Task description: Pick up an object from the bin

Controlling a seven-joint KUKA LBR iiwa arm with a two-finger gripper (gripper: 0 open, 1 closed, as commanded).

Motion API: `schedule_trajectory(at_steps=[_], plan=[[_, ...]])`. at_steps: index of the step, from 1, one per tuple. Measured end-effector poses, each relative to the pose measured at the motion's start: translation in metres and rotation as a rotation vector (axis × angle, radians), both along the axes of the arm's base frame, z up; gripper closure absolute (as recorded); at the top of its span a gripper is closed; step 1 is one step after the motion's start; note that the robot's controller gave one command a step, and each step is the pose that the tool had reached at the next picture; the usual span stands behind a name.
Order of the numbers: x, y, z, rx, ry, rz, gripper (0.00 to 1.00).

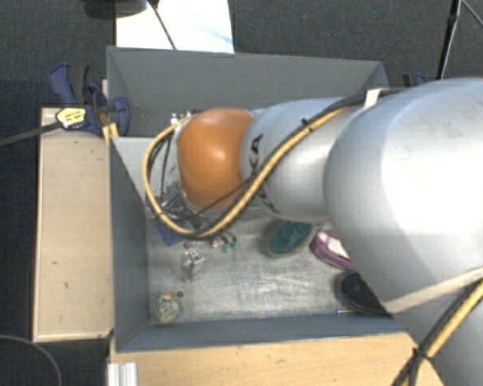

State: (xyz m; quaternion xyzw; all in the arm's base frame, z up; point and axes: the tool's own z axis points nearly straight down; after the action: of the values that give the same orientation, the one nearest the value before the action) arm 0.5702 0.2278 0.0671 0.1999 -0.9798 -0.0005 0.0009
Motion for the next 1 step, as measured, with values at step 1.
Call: schedule_trajectory(at_steps=[1], plan=[[0.0041, -0.0760, 0.0206, -0.003, -0.005, -0.013, 0.00]])
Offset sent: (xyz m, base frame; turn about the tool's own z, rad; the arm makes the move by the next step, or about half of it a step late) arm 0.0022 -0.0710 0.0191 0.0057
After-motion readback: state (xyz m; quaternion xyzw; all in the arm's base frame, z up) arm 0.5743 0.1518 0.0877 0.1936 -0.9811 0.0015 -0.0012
